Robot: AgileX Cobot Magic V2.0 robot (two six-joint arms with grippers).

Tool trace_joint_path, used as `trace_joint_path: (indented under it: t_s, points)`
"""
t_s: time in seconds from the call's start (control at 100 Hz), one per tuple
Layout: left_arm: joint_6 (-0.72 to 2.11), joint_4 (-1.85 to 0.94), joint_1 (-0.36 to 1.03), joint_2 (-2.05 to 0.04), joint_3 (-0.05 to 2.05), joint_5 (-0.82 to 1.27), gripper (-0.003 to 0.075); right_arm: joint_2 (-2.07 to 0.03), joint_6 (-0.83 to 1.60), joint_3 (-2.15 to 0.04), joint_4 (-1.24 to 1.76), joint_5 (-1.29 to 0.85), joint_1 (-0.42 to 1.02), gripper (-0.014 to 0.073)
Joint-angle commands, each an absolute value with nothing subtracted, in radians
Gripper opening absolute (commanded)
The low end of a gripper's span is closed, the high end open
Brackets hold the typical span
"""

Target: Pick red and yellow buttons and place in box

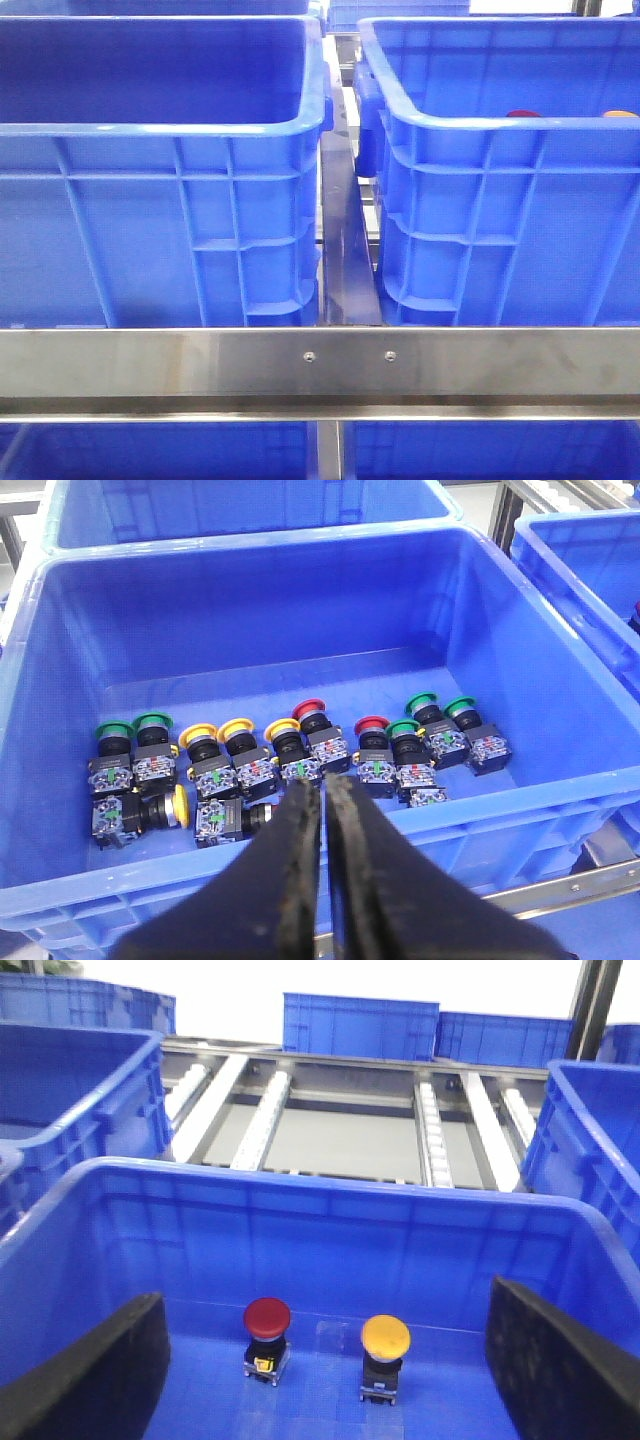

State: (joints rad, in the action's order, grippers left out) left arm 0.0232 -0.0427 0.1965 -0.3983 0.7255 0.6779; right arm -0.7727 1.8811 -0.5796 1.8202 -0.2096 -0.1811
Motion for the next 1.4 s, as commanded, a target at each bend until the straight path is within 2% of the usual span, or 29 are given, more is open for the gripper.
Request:
trace_joint_path:
  t_s: [0.0,0.19,0.28,0.38,0.56,0.65,1.39]
  points:
    - [0.011,-0.05,0.195,-0.406,0.75,0.597,-0.0019,-0.702,1.89,-0.571,1.919,-0.247,-0.189,0.0654]
    - [0.011,-0.05,0.195,-0.406,0.75,0.597,-0.0019,-0.598,1.89,-0.518,1.919,-0.244,-0.189,0.0648]
    - [0.011,-0.05,0.195,-0.406,0.75,0.597,-0.0019,-0.583,1.89,-0.517,1.919,-0.243,-0.189,0.0579]
    - [0.011,-0.05,0.195,-0.406,0.75,0.597,-0.0019,-0.583,1.89,-0.517,1.919,-0.246,-0.189,0.0427]
    - [0.011,-0.05,0.195,-0.406,0.75,0.597,-0.0019,-0.583,1.89,-0.517,1.919,-0.246,-0.189,0.0059]
    - [0.011,-0.05,0.195,-0.406,0.75,0.597,-0.0019,-0.583,1.89,-0.517,1.919,-0.246,-0.189,-0.0076]
    - [0.011,-0.05,0.195,-0.406,0.75,0.597,-0.0019,-0.583,1.89,-0.517,1.919,-0.248,-0.189,-0.0068]
